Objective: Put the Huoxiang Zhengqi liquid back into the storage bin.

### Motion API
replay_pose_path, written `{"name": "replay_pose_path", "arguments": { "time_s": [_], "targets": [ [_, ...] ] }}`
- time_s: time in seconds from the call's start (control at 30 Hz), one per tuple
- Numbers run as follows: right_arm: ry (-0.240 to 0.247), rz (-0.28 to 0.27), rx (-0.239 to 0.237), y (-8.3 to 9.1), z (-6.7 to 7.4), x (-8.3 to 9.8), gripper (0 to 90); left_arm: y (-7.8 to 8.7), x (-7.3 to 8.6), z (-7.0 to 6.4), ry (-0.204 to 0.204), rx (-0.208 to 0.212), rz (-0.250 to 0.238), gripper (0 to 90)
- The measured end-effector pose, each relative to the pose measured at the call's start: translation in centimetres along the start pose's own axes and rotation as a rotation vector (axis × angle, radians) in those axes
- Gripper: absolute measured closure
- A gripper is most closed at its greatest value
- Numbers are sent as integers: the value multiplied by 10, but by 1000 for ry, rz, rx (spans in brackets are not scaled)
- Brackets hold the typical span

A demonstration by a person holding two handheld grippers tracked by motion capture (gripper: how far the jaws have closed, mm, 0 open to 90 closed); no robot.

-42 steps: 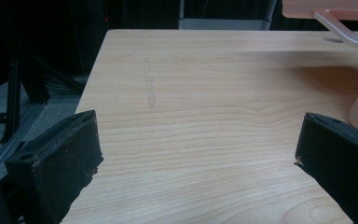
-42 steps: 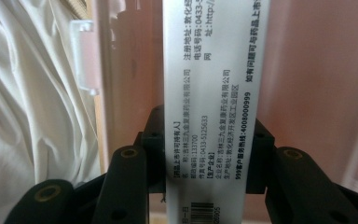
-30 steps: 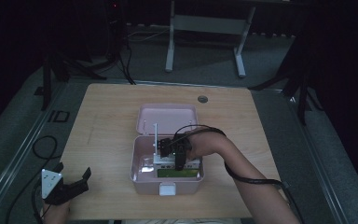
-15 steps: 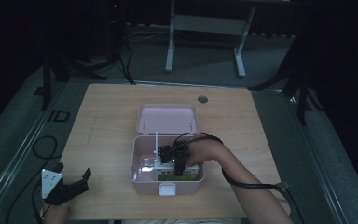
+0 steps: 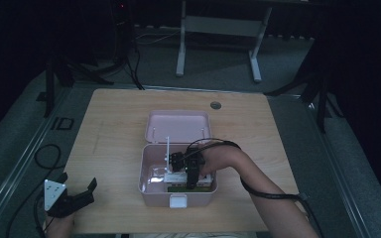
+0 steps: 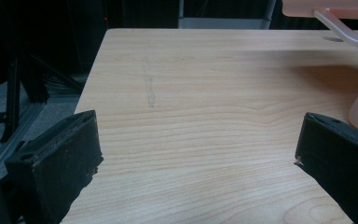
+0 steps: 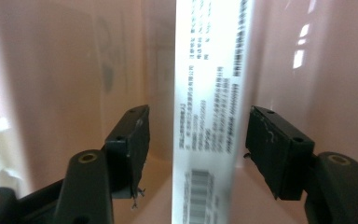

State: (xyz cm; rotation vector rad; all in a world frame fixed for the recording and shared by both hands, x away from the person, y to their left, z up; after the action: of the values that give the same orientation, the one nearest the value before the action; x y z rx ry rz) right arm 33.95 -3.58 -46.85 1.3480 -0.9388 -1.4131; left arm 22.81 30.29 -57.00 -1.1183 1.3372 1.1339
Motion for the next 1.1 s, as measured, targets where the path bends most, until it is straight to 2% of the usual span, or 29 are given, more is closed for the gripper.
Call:
{"name": "replay_pose_path", "arguments": {
  "time_s": [0.1,0.17,0.23,0.3,0.43,0.63,0.73,0.77,0.8,0.83,0.97,1.1],
  "targets": [
    [1,-46,3,16,1,0,279,0,0,0,0,-1,0,3],
    [-4,-89,-10,28,0,0,214,0,0,0,1,-1,0,3],
    [0,-117,-1,40,1,2,148,0,0,0,-1,-1,1,3],
    [1,-151,3,52,1,3,145,0,0,0,1,-2,2,3],
    [-7,-199,46,76,-1,9,137,0,0,0,2,-3,-2,3],
    [-35,-256,116,107,-6,33,136,0,0,0,-1,-3,-1,3],
    [-49,-269,131,113,-9,42,136,0,0,0,-1,-2,0,3],
    [-63,-274,162,118,-13,53,134,0,0,0,-1,-2,0,3],
    [-63,-274,162,118,-13,53,134,0,0,0,-1,-3,2,3],
    [-84,-298,200,121,-19,64,134,0,0,0,-1,-4,2,3],
    [-105,-320,225,122,-23,76,131,0,0,0,0,-3,4,3],
    [-123,-344,266,117,-33,101,127,0,0,0,3,-6,4,3]
  ]
}}
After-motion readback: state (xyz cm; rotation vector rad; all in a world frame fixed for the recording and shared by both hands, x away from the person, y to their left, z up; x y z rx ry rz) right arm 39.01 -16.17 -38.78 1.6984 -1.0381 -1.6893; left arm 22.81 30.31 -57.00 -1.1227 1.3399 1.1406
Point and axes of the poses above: each handheld gripper's, and its own axes: y roughly backward along the jaws, x roughly out of its underside, z roughly to its left, the point moved 3 cm from there along -y, roughly forward along the jaws, and after that the axes turned 15 degrees about -z, right-handed, at the moved point
